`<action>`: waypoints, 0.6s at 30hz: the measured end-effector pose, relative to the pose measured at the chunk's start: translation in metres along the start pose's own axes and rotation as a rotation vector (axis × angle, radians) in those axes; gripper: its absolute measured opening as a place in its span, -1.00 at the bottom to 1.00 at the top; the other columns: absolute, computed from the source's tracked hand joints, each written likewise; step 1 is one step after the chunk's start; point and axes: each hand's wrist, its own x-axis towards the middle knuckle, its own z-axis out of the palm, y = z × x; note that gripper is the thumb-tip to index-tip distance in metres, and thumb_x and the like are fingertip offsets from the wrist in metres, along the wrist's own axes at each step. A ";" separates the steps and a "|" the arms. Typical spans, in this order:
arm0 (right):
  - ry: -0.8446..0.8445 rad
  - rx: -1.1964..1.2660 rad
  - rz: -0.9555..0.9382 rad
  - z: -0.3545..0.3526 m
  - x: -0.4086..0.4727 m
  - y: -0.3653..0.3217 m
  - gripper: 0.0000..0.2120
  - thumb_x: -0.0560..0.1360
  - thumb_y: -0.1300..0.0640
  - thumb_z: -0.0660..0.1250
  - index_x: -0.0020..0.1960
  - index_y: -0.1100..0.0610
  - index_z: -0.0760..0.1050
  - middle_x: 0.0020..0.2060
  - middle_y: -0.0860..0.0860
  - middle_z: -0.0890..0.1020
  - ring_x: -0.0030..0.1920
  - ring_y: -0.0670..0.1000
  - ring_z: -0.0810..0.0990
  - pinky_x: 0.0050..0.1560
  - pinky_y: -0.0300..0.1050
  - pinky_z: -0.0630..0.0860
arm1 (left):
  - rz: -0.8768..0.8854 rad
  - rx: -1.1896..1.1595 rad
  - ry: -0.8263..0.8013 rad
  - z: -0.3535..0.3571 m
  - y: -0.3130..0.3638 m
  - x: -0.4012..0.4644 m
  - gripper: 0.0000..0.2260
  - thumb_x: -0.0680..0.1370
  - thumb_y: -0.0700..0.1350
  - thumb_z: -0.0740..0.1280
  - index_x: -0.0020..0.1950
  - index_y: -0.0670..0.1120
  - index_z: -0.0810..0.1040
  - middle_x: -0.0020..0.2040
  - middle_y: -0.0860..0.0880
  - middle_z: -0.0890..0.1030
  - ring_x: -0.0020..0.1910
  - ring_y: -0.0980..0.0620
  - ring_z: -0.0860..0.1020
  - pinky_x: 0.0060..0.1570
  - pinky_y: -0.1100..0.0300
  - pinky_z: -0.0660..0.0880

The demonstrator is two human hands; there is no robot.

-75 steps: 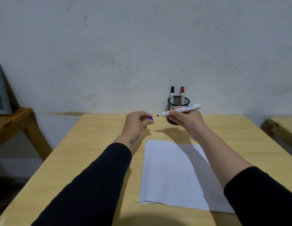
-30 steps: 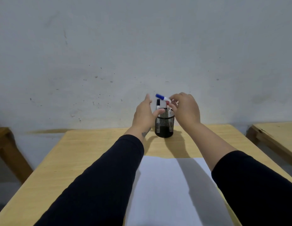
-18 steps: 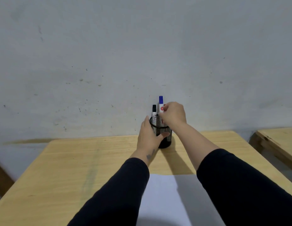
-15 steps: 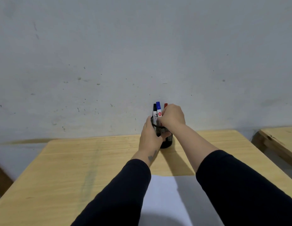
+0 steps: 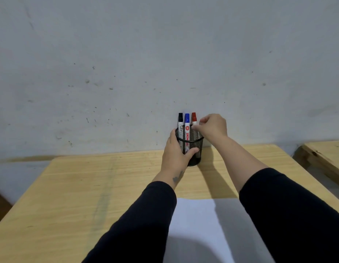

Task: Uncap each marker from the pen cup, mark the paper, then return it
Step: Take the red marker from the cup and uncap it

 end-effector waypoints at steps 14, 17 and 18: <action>0.094 0.316 -0.167 -0.032 0.002 -0.038 -0.70 0.43 0.14 0.45 0.11 0.25 0.60 -0.09 0.10 0.64 0.01 0.11 0.65 0.11 0.07 0.59 | -0.011 0.014 -0.011 0.001 -0.002 0.001 -0.30 0.38 -0.01 0.51 0.43 -0.02 0.25 0.29 0.00 0.49 0.25 0.04 0.47 0.24 0.10 0.45; 0.101 0.336 -0.220 -0.048 -0.005 -0.047 -0.72 0.43 0.14 0.45 0.10 0.23 0.61 -0.16 0.04 0.60 0.00 0.09 0.65 0.11 0.07 0.59 | -0.041 0.018 -0.037 -0.001 0.000 0.002 -0.31 0.38 -0.02 0.52 0.41 -0.03 0.26 0.29 0.00 0.49 0.26 0.03 0.46 0.26 0.07 0.45; 0.102 0.340 -0.235 -0.053 -0.010 -0.049 -0.72 0.43 0.14 0.44 0.10 0.23 0.61 -0.17 0.02 0.60 -0.02 0.07 0.64 0.10 0.07 0.59 | -0.053 0.021 -0.055 -0.003 0.002 0.002 -0.31 0.38 -0.03 0.52 0.41 -0.04 0.26 0.29 -0.01 0.49 0.27 0.02 0.46 0.27 0.05 0.45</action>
